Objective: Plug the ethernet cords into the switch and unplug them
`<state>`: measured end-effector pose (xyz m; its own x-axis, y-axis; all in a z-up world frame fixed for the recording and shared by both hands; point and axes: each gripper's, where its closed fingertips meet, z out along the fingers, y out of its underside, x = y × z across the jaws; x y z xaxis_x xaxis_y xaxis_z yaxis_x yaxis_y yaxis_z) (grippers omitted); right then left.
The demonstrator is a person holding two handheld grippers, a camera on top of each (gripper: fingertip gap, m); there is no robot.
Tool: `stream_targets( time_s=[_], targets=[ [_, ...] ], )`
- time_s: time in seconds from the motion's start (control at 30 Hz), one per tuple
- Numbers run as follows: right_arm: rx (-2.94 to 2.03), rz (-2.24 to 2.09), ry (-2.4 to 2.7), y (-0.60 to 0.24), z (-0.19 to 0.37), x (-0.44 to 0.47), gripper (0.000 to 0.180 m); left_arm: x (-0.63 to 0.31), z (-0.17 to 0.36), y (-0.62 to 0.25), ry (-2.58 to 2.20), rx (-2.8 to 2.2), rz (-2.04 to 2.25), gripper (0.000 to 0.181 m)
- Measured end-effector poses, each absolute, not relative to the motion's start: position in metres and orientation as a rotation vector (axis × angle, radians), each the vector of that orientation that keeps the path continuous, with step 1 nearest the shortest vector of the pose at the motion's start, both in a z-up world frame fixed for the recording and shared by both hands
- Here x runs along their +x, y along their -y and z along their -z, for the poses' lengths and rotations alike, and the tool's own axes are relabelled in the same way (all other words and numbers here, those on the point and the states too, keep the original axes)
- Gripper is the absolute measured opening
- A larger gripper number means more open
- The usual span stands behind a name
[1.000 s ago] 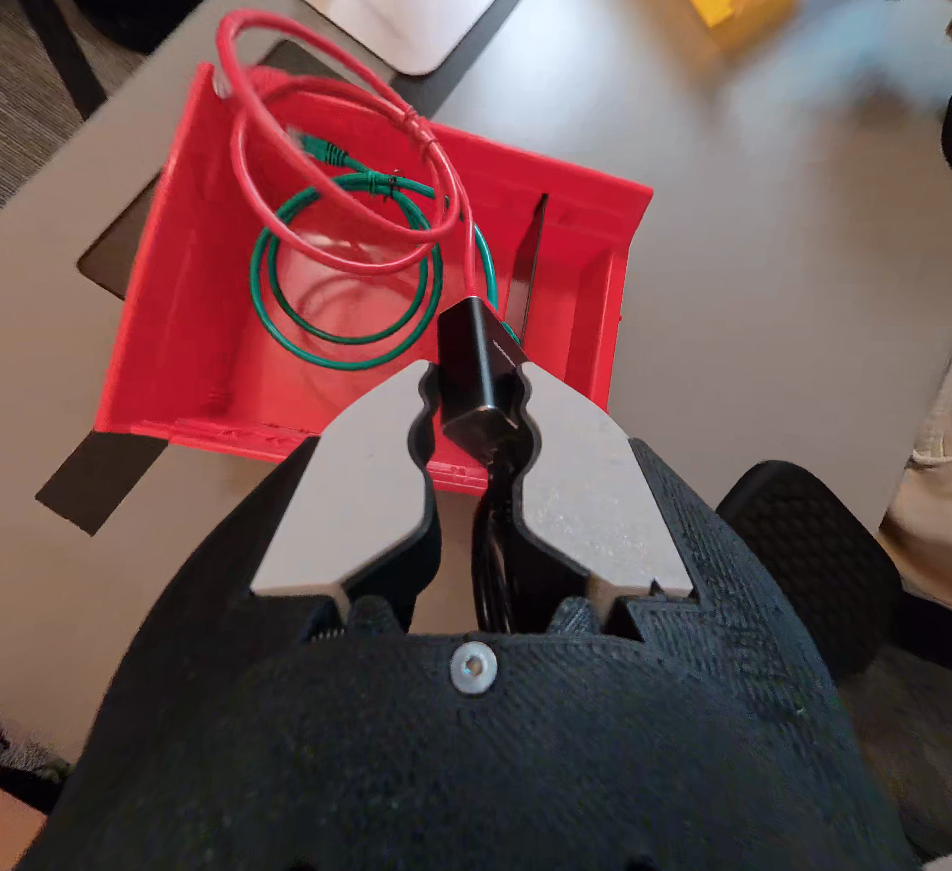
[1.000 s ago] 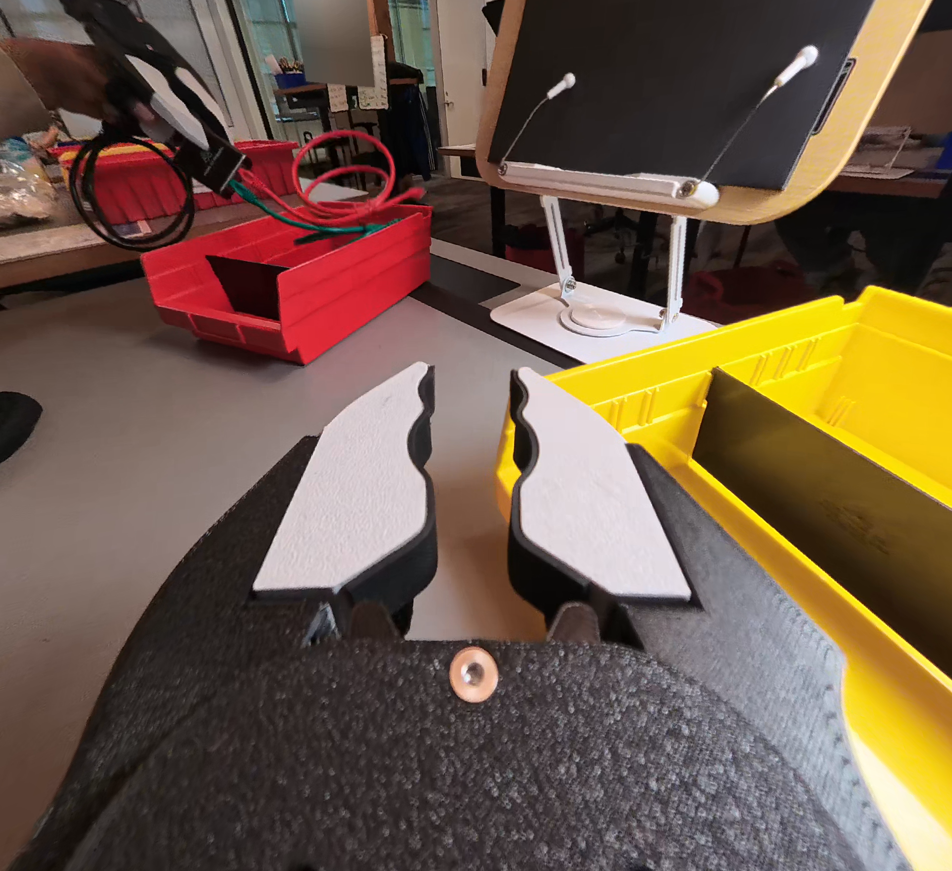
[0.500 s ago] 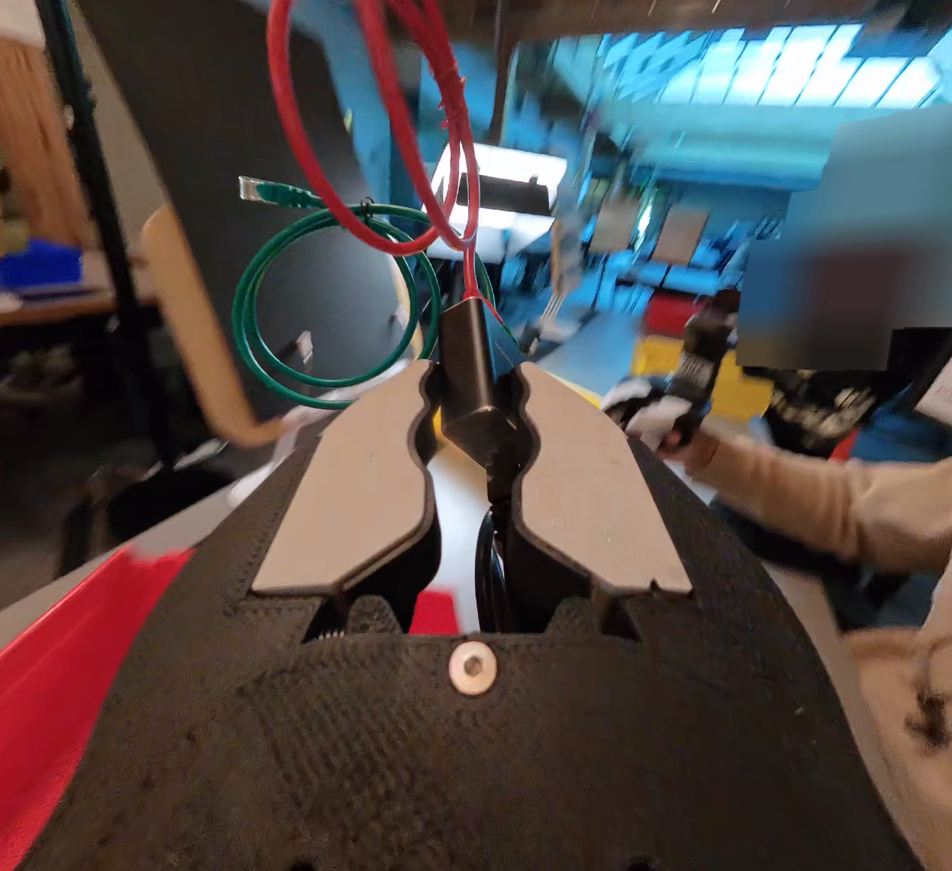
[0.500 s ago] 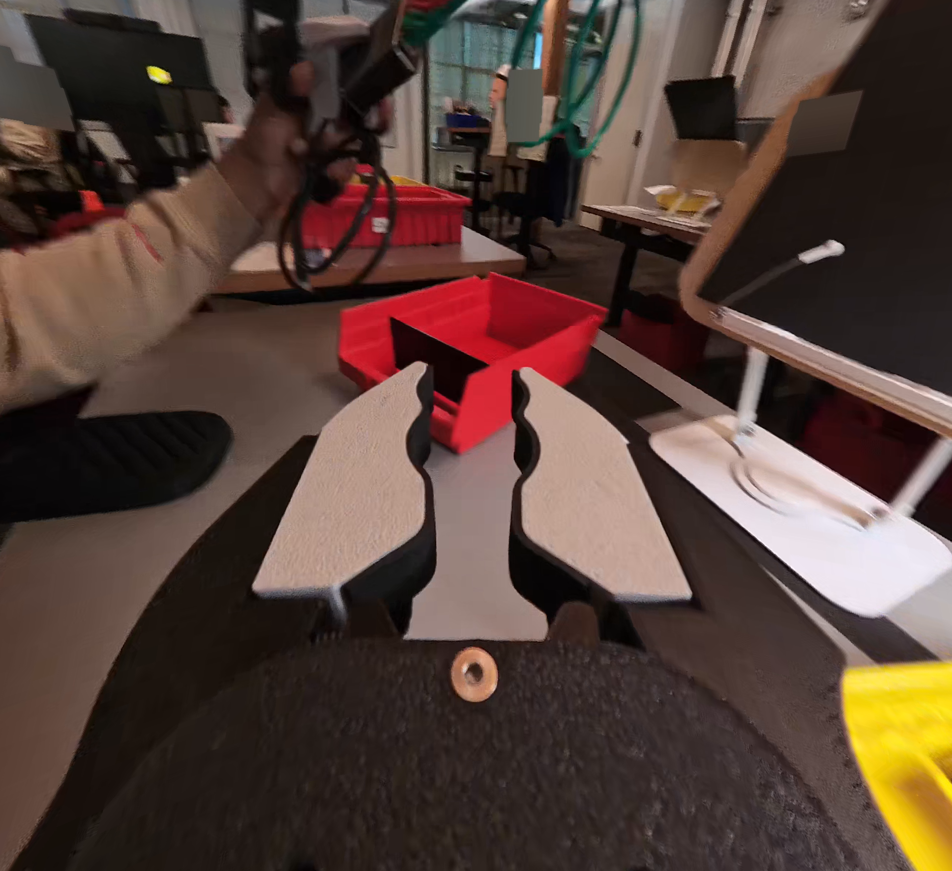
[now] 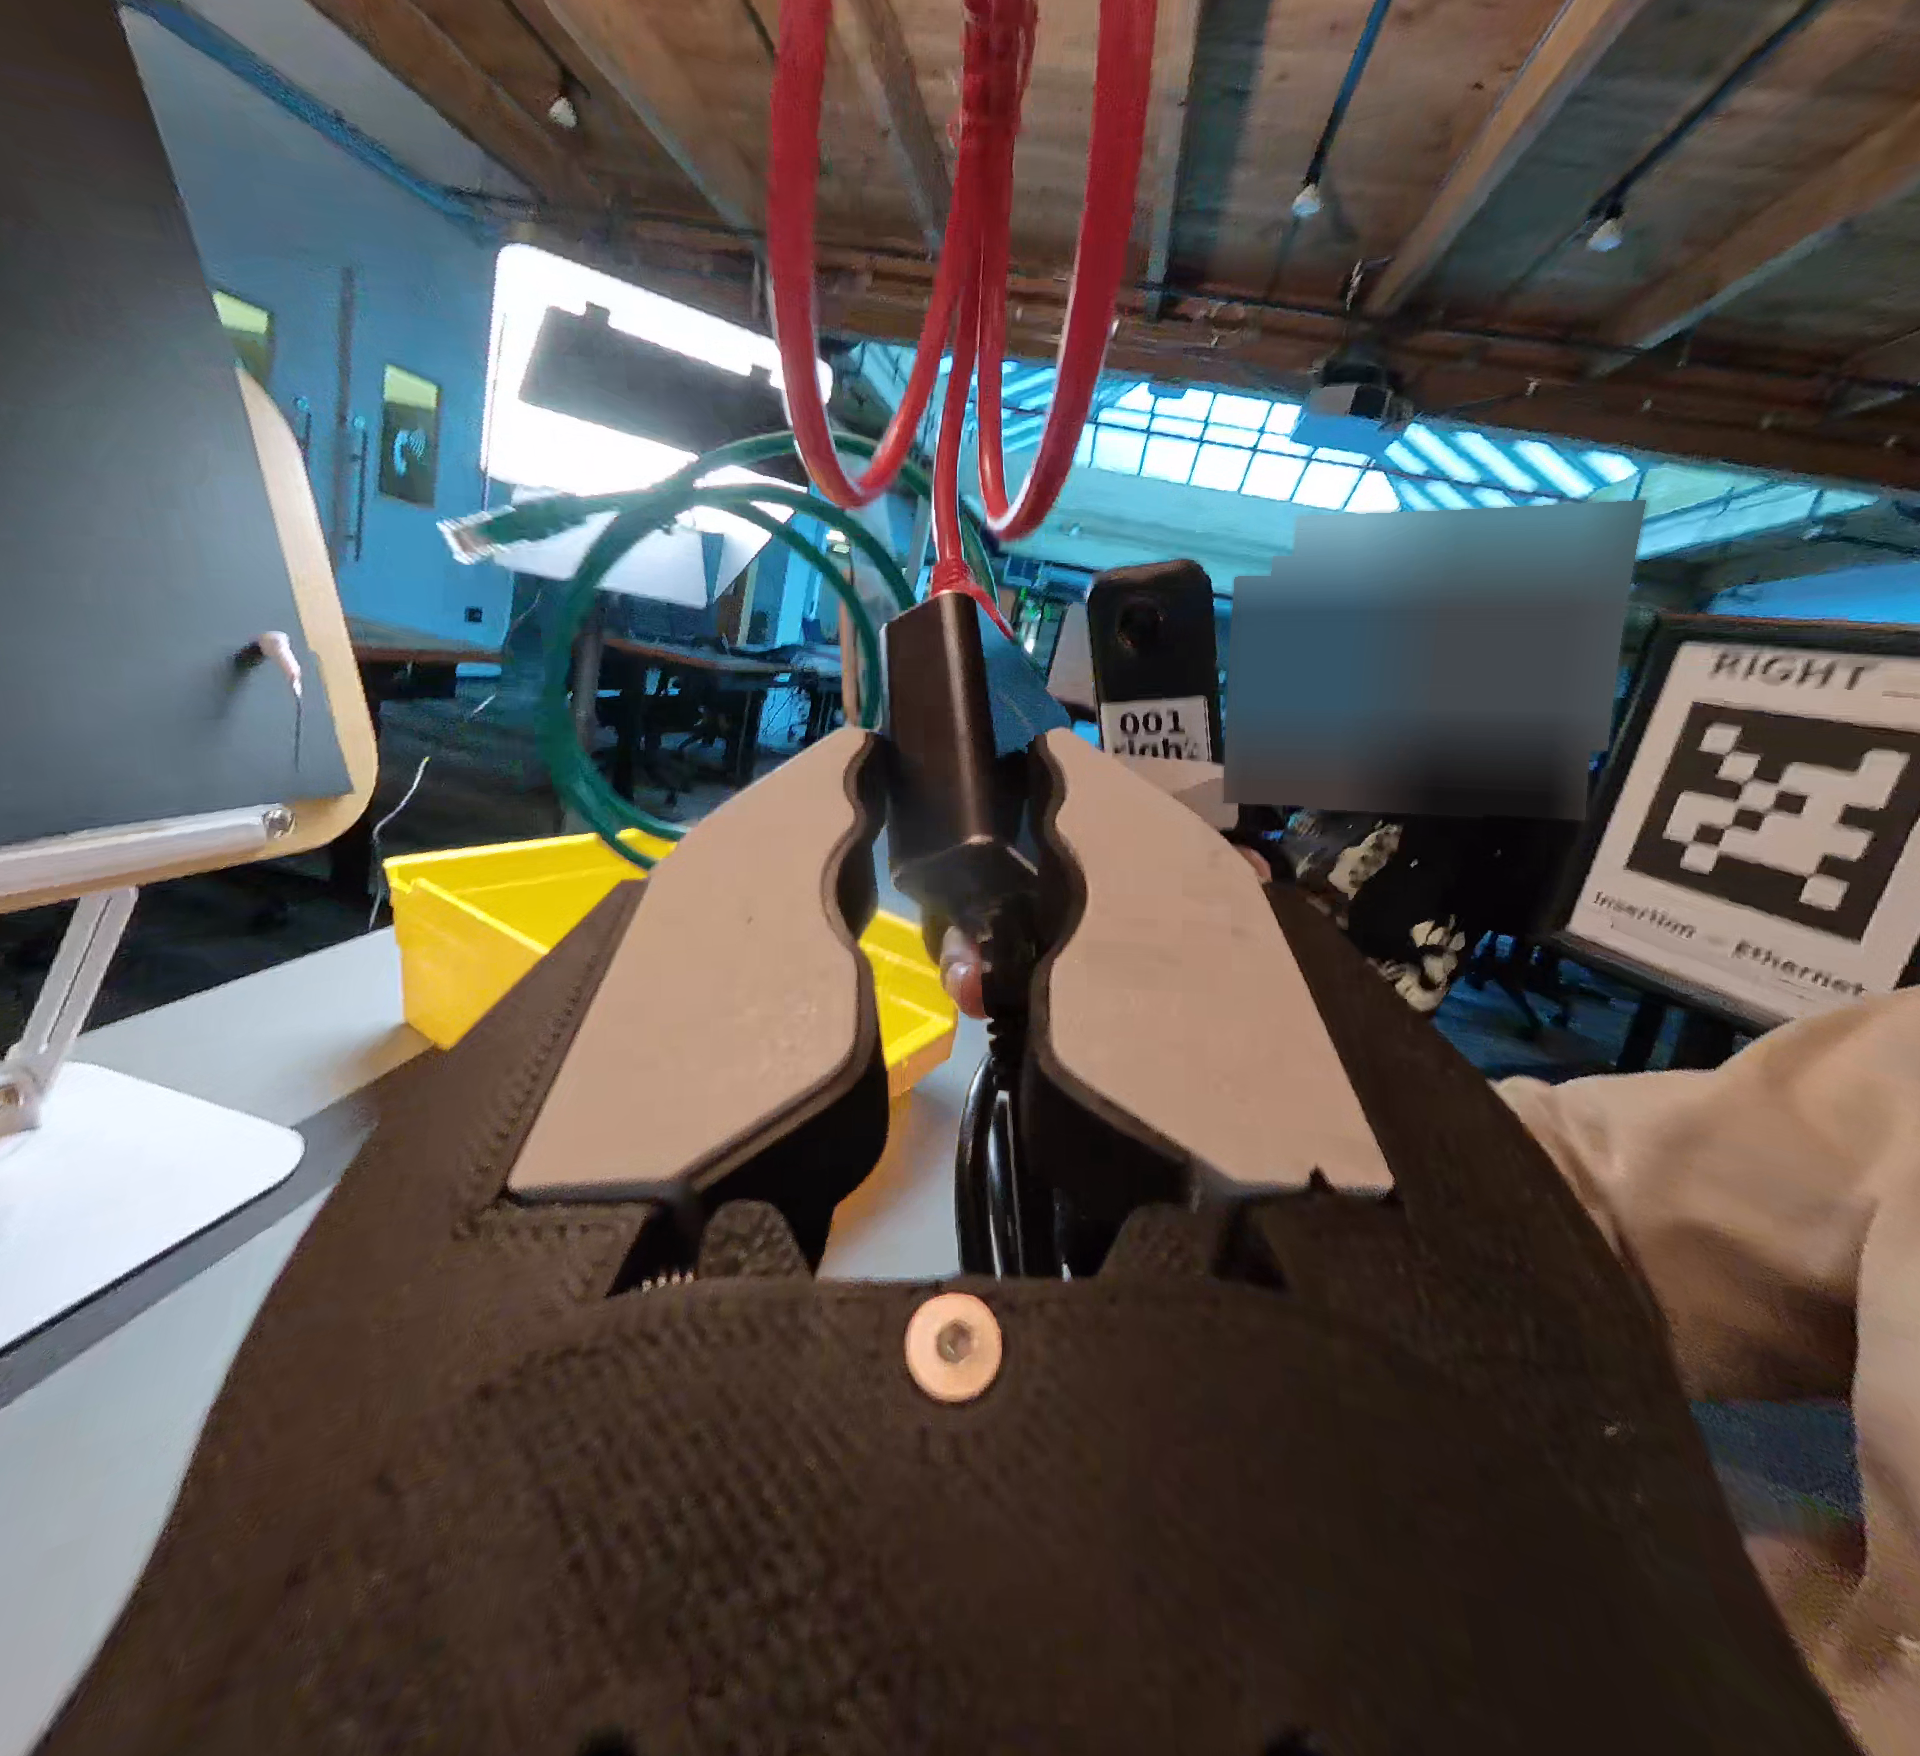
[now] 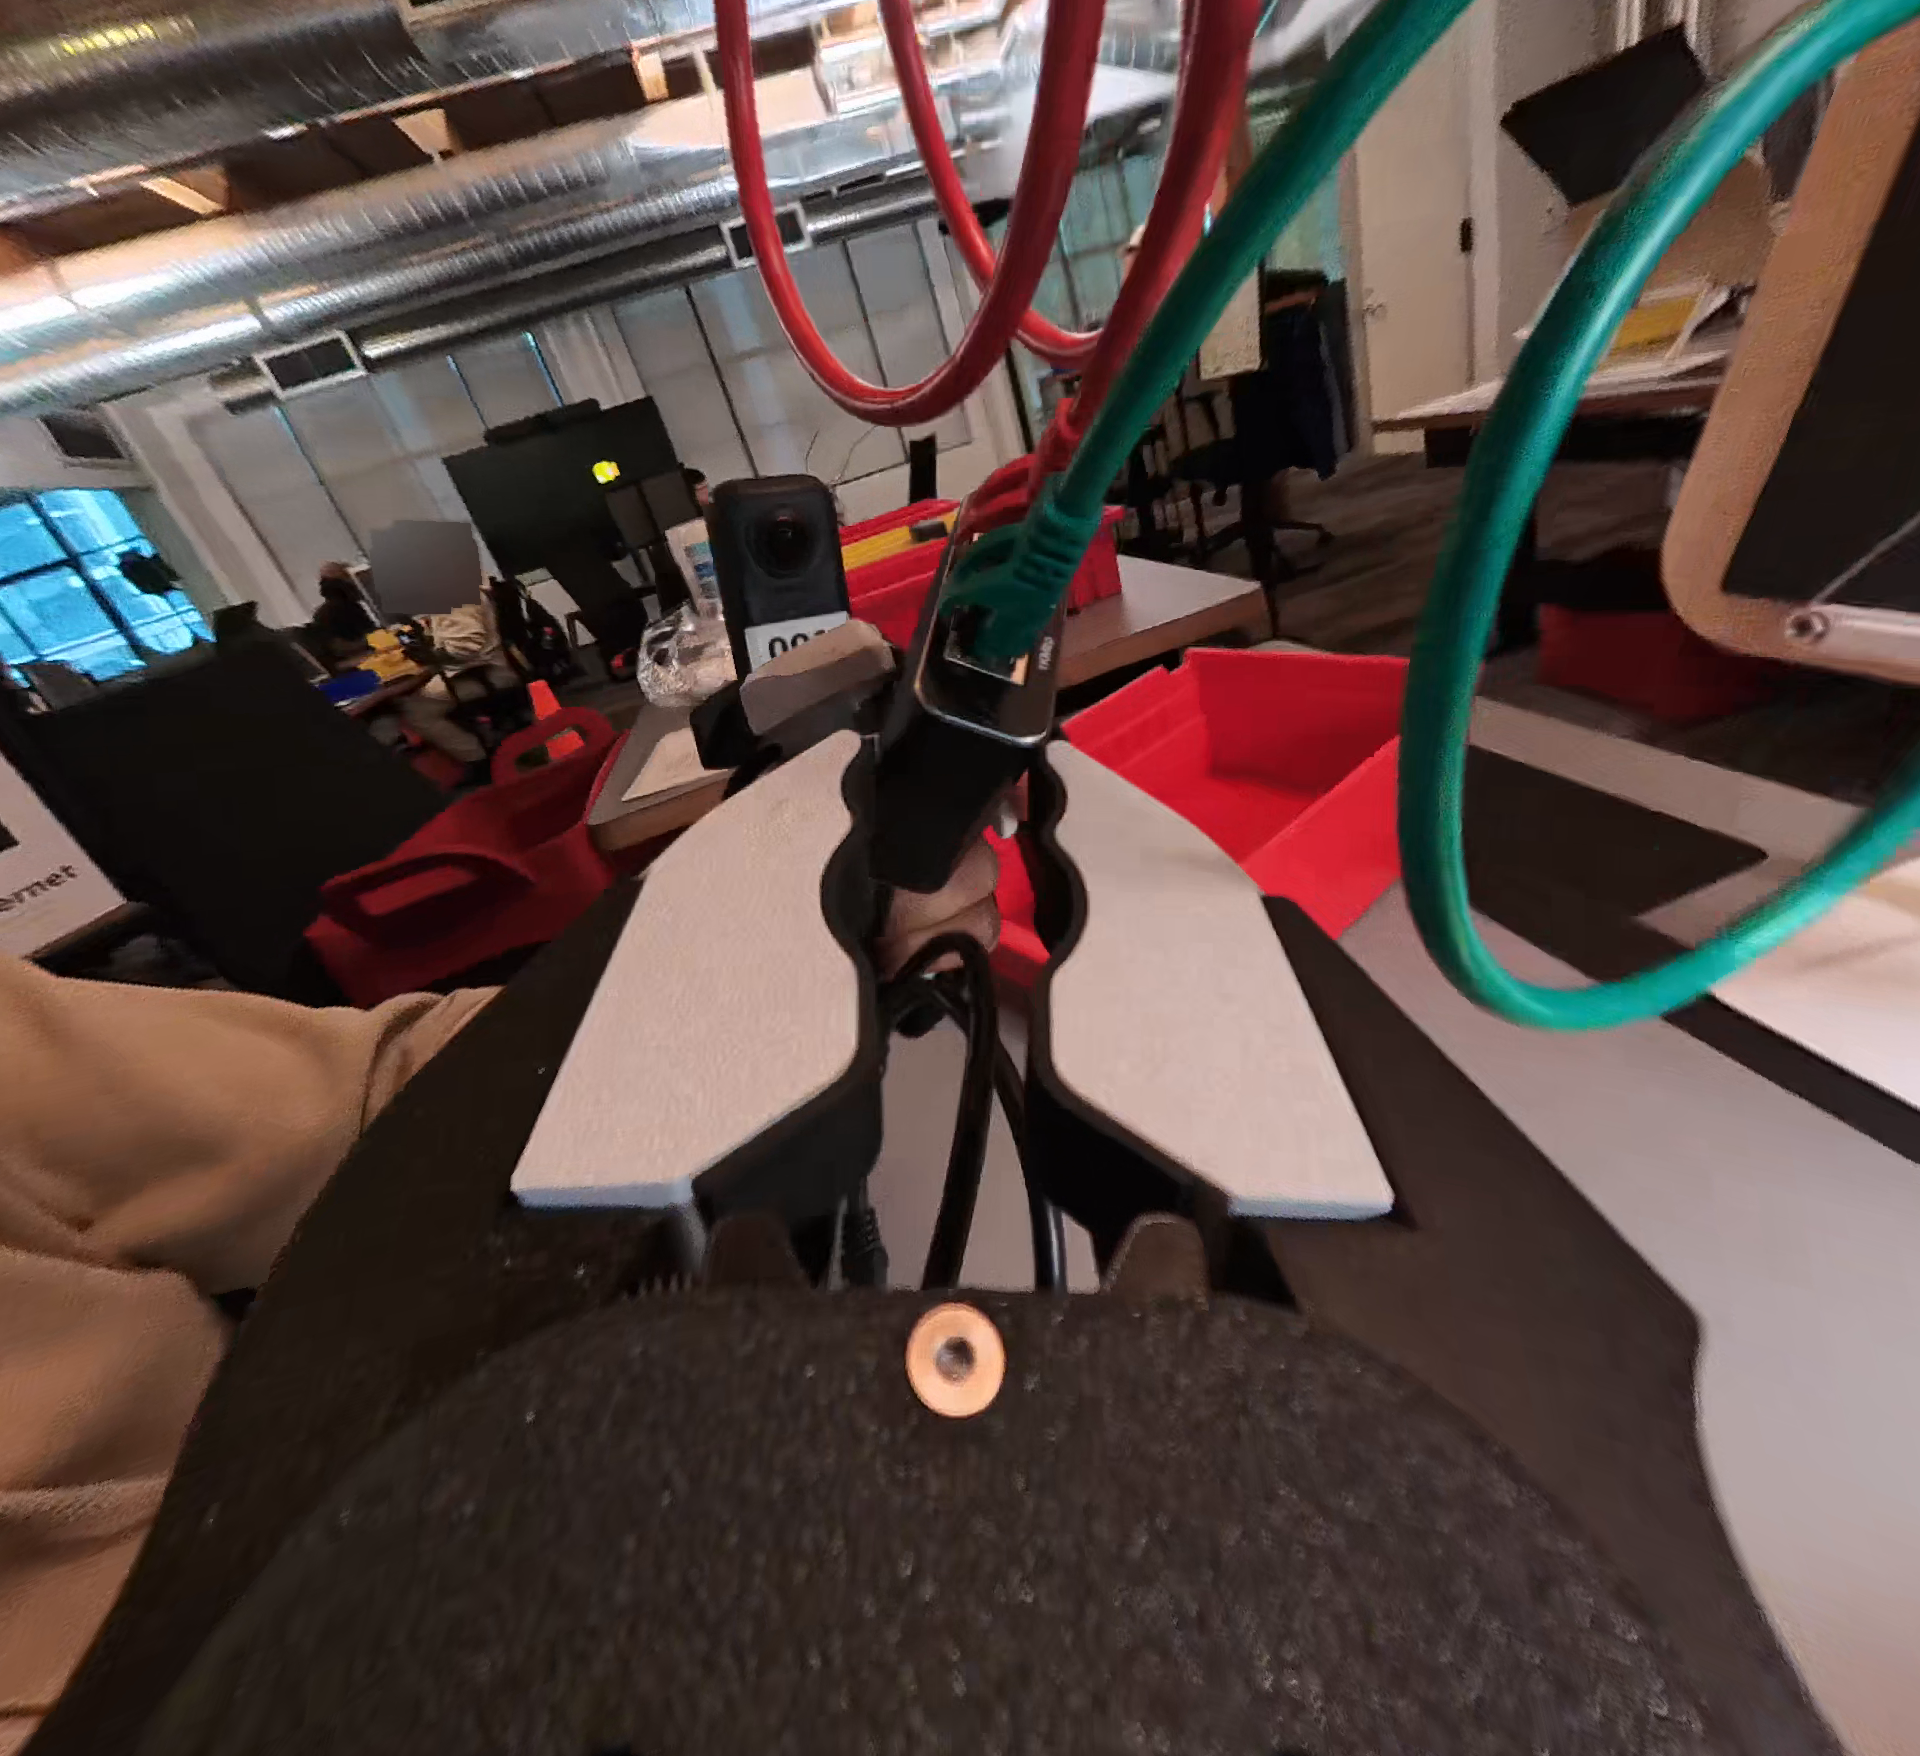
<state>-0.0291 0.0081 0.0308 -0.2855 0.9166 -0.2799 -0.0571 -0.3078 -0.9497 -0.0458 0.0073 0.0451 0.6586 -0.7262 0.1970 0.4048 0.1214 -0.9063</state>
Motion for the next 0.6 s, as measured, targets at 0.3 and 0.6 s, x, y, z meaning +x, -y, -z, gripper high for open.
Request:
stream_targets(
  time_s=[0.3,0.6],
  targets=[
    [-1.289,-1.715,1.131,-0.026,-0.01,-0.031,0.023,-0.047,-0.013,-0.024,-0.404,-1.435,0.56,0.029],
    [-1.194,-1.672,0.941,-0.041,-0.038,-0.014,0.024,-0.036,-0.015,-0.022,-0.482,-1.496,0.381,0.06]
  ],
)
